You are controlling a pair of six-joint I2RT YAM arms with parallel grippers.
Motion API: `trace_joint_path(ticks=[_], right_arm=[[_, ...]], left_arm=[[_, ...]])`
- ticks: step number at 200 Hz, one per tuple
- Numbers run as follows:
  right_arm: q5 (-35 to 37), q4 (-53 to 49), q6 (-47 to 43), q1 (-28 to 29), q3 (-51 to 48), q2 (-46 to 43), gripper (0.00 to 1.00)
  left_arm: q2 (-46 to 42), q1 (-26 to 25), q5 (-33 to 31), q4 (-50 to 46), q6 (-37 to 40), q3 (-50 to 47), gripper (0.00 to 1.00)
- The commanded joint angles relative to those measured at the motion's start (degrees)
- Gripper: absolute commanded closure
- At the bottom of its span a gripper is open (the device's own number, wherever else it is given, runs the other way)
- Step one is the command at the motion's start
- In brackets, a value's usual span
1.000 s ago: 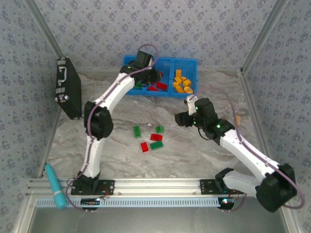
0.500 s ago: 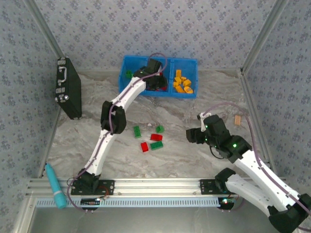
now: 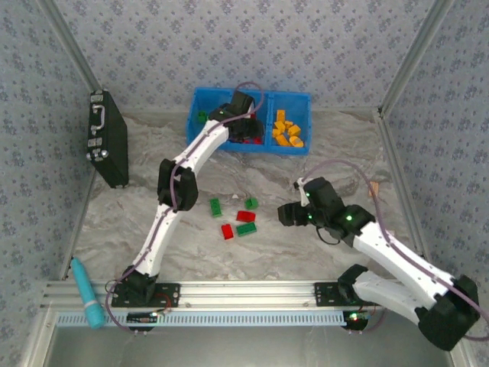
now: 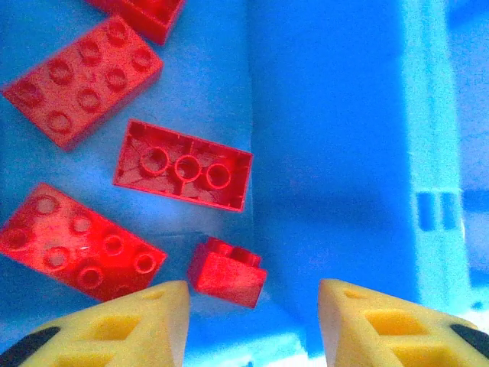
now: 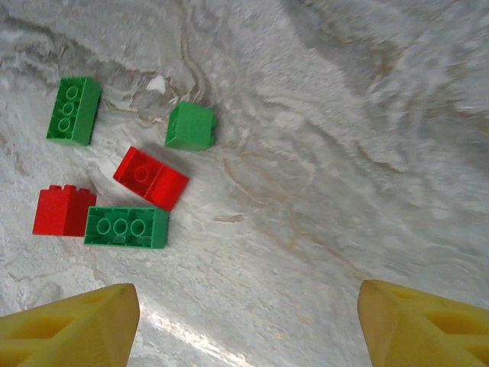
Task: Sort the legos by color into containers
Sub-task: Place the lego in the container, then pick up the lego from the center of the table.
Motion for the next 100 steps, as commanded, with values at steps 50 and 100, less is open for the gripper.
trace_joint_path(ticks=[50, 100], right_arm=[[-11.1, 12.5, -4.1, 0.5, 6.5, 20.5, 0.24], [-14.3, 12.0, -4.0, 0.3, 15.9, 35.8, 0.26]], left_arm=[[-36.2, 0.4, -11.6, 0.3, 19.9, -20.4, 0.5], [-60.9, 5.4, -19.0, 8.8, 23.5, -52.9, 0.5]])
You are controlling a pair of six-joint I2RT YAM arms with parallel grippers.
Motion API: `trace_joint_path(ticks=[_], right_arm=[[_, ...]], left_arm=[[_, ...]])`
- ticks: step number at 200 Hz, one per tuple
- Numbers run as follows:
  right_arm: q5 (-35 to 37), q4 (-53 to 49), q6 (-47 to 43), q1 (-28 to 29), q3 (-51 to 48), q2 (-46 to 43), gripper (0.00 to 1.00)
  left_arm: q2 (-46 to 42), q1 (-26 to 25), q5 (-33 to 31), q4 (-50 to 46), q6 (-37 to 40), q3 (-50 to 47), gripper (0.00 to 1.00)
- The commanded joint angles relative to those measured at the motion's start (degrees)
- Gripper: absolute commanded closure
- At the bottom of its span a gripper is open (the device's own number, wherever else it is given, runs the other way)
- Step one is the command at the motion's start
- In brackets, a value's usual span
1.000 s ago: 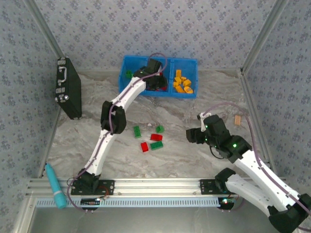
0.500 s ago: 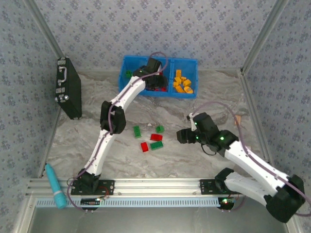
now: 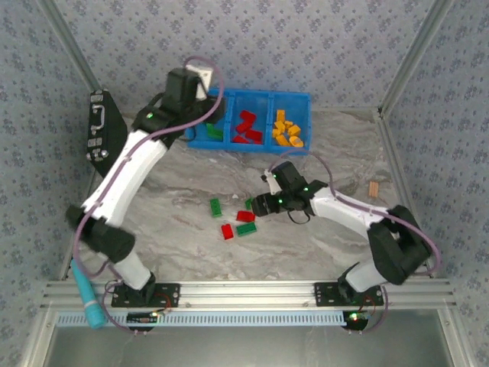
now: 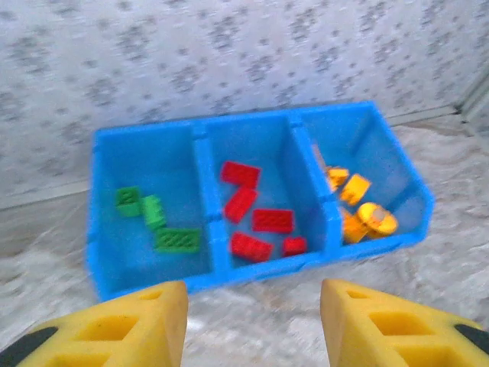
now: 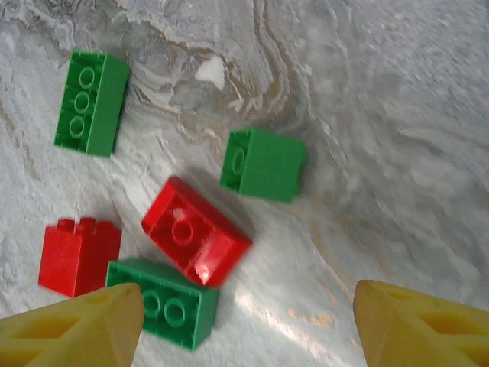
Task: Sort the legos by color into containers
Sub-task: Pick up the lego from the center of the table.
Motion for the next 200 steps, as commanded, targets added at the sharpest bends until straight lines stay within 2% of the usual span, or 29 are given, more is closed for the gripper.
trace_joint_path(ticks=[1, 20, 43, 79, 133, 200], right_arm=[[-2.8, 0.0, -1.1, 0.2, 5.1, 5.2, 0.26], [-2.9, -2.0, -0.8, -0.2, 8.5, 8.8, 0.26], [-2.7, -5.2, -0.8, -0.8, 11.6, 12.1, 0.27], [-1.7, -8.5, -1.2, -1.3, 14.3, 15.4, 0.27], [-0.5, -9.9, -1.4, -0.9, 17.9, 18.9, 0.28], [2.1, -13.7, -2.5, 0.6, 21.5, 22.9, 0.31]], left_arm=[[-5.8, 3.5, -5.3, 2.1, 2.8, -12.1, 0.5], [-13.6, 5.9, -7.7, 1.8, 2.1, -20.3, 0.51], [-21.2, 8.7, -14.0, -1.0, 1.8, -26.6, 0.5], [-30.6, 13.9, -14.8, -4.8, -0.1, -33.4, 0.48], [-35.3, 17.4, -16.5, -8.5, 1.0, -34.9, 0.42], [-35.6, 18.8, -15.1, -8.0, 1.7, -36.4, 0.41]])
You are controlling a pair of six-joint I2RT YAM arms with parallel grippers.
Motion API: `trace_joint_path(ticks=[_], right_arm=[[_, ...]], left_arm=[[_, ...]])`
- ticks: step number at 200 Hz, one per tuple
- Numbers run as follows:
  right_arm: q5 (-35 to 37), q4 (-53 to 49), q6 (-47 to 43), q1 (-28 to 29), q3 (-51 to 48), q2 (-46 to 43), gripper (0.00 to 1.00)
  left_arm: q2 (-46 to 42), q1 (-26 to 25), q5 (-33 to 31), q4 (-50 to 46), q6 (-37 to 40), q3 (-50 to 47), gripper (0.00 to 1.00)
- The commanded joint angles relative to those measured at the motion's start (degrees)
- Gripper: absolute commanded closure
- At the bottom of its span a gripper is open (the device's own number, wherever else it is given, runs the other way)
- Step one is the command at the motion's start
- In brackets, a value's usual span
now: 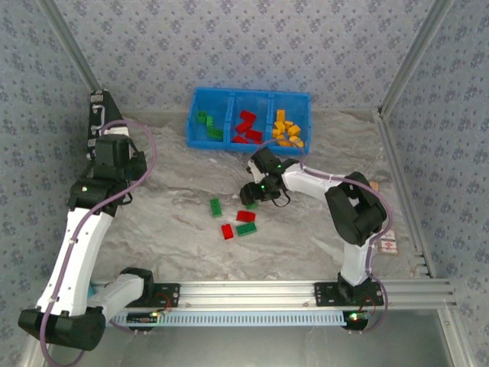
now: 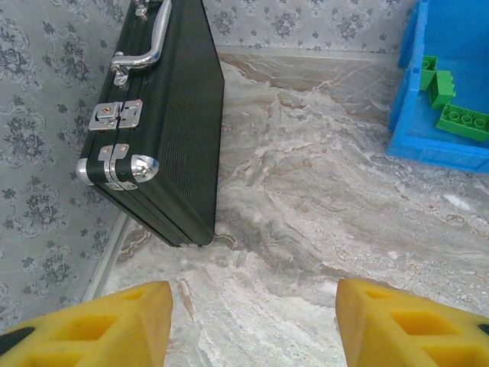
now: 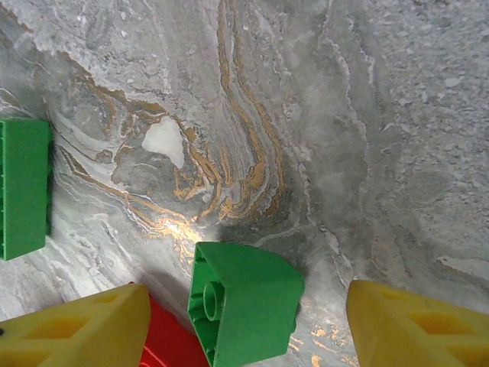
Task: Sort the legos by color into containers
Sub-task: Pick up the lego from the center of the table.
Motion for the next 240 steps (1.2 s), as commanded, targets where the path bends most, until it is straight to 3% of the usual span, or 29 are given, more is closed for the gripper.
trace_joint_path(ticks=[1, 86, 157, 240], right_arm=[[2.0, -4.1, -1.5, 0.8, 2.0, 1.8, 0.31], [9.1, -9.3, -3.8, 4.6, 6.3, 5.1, 0.34], [8.1, -8.8, -1.7, 3.7, 6.2, 7.0, 0.39], [7.0, -8.5, -1.1, 2.6, 6.4, 9.1, 0.54]], left_arm=[[-0.8, 0.8, 0.1, -0.2, 1.0, -0.8, 0.41], [-1.1, 1.8, 1.6, 1.8, -0.1, -4.0, 0.4], [0.6, 1.9, 3.0, 3.1, -0.8, -4.6, 0.4], [1.4, 1.9, 3.7, 4.1, -1.0, -5.4, 0.39]])
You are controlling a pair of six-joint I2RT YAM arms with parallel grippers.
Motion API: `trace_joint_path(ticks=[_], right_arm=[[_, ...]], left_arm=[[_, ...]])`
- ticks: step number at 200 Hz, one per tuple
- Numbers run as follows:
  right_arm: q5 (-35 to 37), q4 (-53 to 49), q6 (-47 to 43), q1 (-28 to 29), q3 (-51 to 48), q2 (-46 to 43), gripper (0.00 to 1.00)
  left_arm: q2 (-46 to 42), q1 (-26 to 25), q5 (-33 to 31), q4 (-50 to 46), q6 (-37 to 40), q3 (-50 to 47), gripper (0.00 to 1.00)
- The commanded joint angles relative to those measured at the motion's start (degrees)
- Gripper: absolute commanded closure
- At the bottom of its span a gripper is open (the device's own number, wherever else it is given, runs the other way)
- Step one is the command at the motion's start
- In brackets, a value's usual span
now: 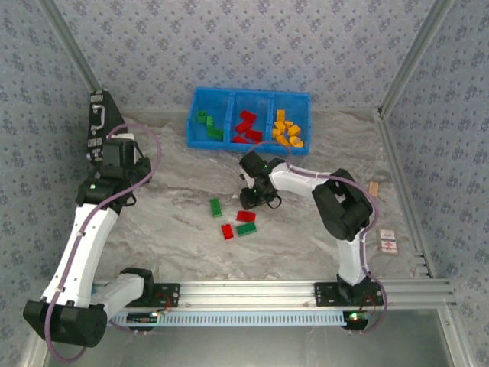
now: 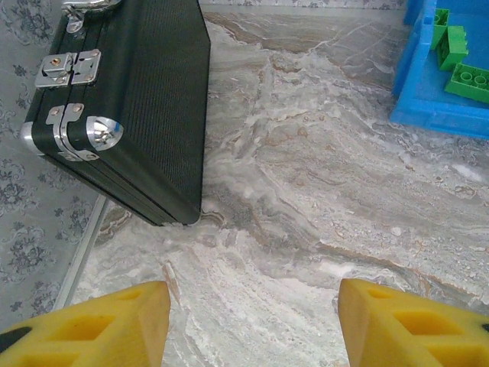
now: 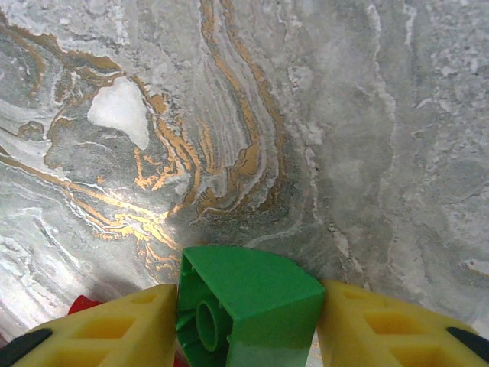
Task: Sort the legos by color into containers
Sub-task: Pick up the lego from the center of the table, then place the lego in the container.
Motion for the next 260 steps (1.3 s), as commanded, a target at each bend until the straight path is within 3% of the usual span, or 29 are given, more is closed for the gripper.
trace_joint_path(ticks=[1, 93, 171, 216, 260], right_arm=[[-0.2, -0.5, 0.6, -0.7, 0.1, 3.2, 0.54], [5.0, -5.8, -0.4, -2.6, 0.4, -3.5, 0.62], [10.5, -14.1, 2.1, -2.5, 10.1, -9.4, 0.62], [10.9, -18.3, -0.9, -2.5, 22.9, -6.1, 0.62], [10.6, -19.9, -6.0, -3.7, 46.1, 6.3, 0.62]], left_arm=[[0.1, 0.5, 0.9, 1.5, -0.7, -0.1, 0.39], [-0.7, 0.7, 3.9, 7.0, 0.6, -3.7, 0.39], [-1.4, 3.6, 7.5, 9.3, 4.0, -5.4, 0.38], [-3.3, 5.6, 9.4, 10.1, 4.3, -7.2, 0.37], [-5.5, 5.9, 10.3, 8.4, 3.3, -7.9, 0.36]])
